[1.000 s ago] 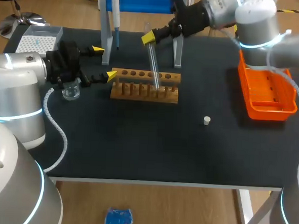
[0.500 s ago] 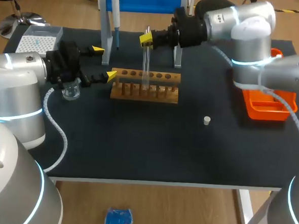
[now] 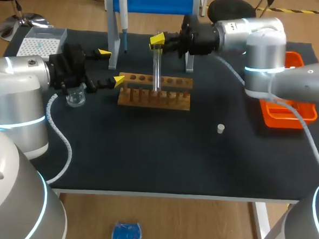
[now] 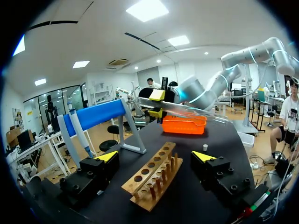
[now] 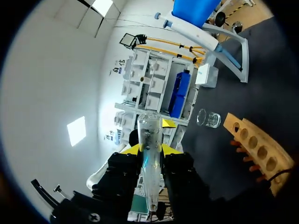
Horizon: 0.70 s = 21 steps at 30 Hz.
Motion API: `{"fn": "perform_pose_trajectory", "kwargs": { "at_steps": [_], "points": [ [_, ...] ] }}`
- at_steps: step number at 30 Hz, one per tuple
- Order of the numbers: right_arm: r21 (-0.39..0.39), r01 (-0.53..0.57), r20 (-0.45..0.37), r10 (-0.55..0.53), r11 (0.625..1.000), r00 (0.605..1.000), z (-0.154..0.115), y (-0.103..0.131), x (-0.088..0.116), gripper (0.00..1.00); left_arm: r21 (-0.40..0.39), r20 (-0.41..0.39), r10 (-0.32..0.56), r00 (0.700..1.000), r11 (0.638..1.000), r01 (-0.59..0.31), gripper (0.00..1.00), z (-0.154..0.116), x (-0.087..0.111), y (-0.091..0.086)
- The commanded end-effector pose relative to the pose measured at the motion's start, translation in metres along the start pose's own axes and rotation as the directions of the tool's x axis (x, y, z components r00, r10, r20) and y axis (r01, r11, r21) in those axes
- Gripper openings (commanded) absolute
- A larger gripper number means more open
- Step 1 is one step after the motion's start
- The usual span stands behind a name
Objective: Invert the test tube, pick up the pipette, mount the tip to pipette, aspirate from beaker and dispense into the tube, eject the tip, return the pipette, and cap with the stopper.
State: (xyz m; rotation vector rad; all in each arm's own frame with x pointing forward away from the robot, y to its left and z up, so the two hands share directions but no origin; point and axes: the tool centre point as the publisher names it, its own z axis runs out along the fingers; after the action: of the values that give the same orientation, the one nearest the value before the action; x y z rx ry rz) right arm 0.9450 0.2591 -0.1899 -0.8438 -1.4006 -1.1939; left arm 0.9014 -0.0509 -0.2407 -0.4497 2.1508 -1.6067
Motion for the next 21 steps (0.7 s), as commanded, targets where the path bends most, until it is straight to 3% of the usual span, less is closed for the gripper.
{"fn": "perform_pose_trajectory", "kwargs": {
  "at_steps": [1, 15, 21],
  "points": [
    [0.108, 0.002, -0.003, -0.001, 0.994, 1.000, -0.0028, 0.0111, -0.0039, 0.00, 0.000, 0.003, 0.001, 1.000, 1.000, -0.001, 1.00, 0.0006, 0.0007, 0.0005],
    [0.093, -0.061, 0.048, 0.057, 0.994, 0.997, -0.0044, 0.0115, -0.0069, 0.00, 0.000, 0.003, 0.001, 1.000, 1.000, -0.001, 1.00, 0.0006, 0.0007, 0.0005],
    [0.035, -0.085, 0.072, 0.083, 0.996, 0.994, -0.0093, 0.0126, -0.0101, 0.00, 0.000, 0.003, 0.001, 1.000, 1.000, -0.001, 1.00, 0.0006, 0.0007, 0.0005]
  ]
}}
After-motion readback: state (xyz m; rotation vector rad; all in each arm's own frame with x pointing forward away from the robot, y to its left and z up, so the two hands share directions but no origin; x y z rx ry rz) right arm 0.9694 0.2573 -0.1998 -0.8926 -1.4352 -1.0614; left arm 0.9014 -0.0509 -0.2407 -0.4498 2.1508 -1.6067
